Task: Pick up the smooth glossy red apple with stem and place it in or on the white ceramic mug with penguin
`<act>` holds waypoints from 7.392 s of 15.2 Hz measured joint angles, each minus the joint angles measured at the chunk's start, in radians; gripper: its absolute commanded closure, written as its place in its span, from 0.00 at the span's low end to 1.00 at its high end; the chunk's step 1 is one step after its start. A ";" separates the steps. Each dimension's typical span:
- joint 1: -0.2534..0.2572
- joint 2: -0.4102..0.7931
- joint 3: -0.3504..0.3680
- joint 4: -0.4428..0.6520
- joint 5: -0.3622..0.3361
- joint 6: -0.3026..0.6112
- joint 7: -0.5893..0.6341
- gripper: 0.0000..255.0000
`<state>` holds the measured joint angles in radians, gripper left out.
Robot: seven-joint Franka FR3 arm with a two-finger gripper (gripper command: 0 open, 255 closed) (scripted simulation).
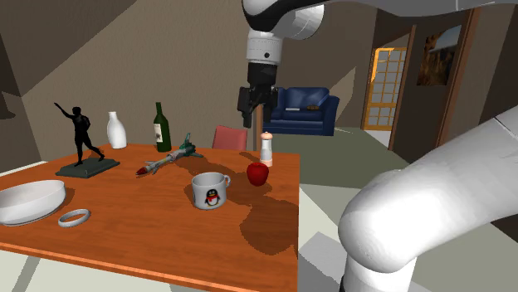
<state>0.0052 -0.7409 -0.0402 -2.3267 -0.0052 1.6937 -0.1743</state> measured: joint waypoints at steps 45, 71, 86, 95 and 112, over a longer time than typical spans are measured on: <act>-0.071 0.772 -0.287 0.155 0.161 0.625 -0.327 1.00; -0.070 0.674 -0.284 0.321 0.099 0.371 -0.265 1.00; -0.049 0.641 -0.255 0.473 0.077 0.192 -0.194 1.00; 0.036 0.612 -0.139 0.525 0.054 0.125 0.016 1.00; 0.095 0.617 -0.060 0.443 0.044 0.219 0.154 1.00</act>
<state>0.1003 -0.1236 -0.1004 -1.8833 0.0389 1.9130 -0.0204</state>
